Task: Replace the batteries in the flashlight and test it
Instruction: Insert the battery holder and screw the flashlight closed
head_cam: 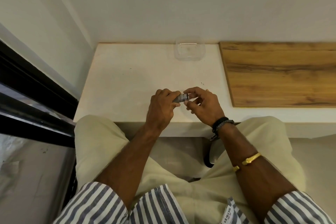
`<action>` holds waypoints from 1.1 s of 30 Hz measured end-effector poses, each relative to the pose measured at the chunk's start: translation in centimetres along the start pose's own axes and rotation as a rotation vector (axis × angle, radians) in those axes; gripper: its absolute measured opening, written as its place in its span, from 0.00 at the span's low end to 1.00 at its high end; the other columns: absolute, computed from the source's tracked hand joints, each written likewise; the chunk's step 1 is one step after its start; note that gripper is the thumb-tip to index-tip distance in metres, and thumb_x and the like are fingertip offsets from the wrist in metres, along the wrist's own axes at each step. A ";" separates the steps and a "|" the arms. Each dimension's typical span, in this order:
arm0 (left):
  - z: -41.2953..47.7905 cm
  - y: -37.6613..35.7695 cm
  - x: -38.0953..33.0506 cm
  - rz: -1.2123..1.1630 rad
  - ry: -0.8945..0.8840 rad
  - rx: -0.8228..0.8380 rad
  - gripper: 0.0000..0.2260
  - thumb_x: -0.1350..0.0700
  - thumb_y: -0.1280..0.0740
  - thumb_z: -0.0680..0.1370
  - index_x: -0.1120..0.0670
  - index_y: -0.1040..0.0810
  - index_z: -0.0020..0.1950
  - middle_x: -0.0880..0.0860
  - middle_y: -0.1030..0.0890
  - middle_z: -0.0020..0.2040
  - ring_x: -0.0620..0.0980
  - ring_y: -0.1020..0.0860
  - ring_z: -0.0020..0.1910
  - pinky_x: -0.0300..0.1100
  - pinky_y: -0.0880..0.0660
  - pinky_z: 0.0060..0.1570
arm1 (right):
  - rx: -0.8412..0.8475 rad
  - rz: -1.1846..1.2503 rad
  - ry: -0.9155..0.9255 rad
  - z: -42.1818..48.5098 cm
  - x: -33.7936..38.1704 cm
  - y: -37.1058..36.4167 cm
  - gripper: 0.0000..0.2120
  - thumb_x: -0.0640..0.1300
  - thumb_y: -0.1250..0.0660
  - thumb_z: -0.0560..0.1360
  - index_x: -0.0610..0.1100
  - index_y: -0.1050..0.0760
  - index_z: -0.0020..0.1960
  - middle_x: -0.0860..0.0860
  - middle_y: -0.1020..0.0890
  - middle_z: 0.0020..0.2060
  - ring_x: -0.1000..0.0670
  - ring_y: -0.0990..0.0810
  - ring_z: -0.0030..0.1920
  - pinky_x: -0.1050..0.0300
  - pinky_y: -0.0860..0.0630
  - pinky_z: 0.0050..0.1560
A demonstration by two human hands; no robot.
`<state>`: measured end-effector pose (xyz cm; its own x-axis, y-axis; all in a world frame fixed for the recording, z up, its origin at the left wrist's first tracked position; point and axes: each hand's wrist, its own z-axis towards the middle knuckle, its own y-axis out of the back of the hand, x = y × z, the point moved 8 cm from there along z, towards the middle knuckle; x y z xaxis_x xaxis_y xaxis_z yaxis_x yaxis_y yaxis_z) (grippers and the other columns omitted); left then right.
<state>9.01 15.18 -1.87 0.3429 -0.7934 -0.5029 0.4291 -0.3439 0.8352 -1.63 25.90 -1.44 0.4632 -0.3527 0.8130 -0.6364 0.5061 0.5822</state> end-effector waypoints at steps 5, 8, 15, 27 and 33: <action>0.0 0.1 -0.4 0.002 -0.032 -0.006 0.14 0.59 0.29 0.76 0.54 0.21 0.62 0.55 0.19 0.51 0.55 0.25 0.50 0.48 0.28 0.47 | -0.035 -0.066 -0.036 0.0 0.1 0.2 0.13 0.58 0.34 0.80 0.50 0.21 0.45 0.54 0.16 0.30 0.56 0.17 0.31 0.40 0.26 0.64; -0.1 -0.2 -0.6 0.006 -0.050 0.005 0.16 0.59 0.28 0.76 0.55 0.21 0.63 0.55 0.19 0.52 0.55 0.25 0.51 0.49 0.28 0.49 | -0.060 -0.158 -0.100 0.1 -0.4 0.2 0.26 0.62 0.40 0.81 0.44 0.21 0.37 0.51 0.19 0.26 0.48 0.18 0.33 0.41 0.25 0.64; 0.0 -0.1 0.0 0.013 0.004 -0.009 0.15 0.60 0.29 0.76 0.56 0.21 0.63 0.56 0.19 0.53 0.56 0.25 0.52 0.45 0.29 0.49 | 0.017 0.038 -0.133 -0.2 -0.1 0.0 0.23 0.64 0.30 0.74 0.56 0.27 0.65 0.57 0.18 0.54 0.54 0.14 0.42 0.41 0.18 0.57; -0.2 -0.1 -0.4 0.031 -0.028 0.001 0.15 0.59 0.27 0.75 0.55 0.21 0.62 0.56 0.18 0.52 0.56 0.24 0.51 0.50 0.26 0.49 | -0.051 -0.069 -0.061 0.0 -0.2 0.2 0.13 0.57 0.33 0.79 0.48 0.20 0.44 0.54 0.17 0.31 0.53 0.17 0.32 0.42 0.22 0.59; -0.2 -0.1 -0.9 0.030 -0.065 -0.007 0.15 0.59 0.27 0.75 0.56 0.21 0.62 0.55 0.18 0.52 0.56 0.24 0.51 0.50 0.27 0.48 | -0.063 -0.222 -0.149 -0.1 -0.4 0.1 0.31 0.65 0.46 0.82 0.42 0.23 0.37 0.45 0.20 0.32 0.46 0.22 0.37 0.45 0.21 0.46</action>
<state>8.79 16.00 -1.59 0.3007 -0.8342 -0.4622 0.4255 -0.3164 0.8479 -1.80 26.19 -1.76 0.4877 -0.5702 0.6610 -0.4876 0.4501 0.7481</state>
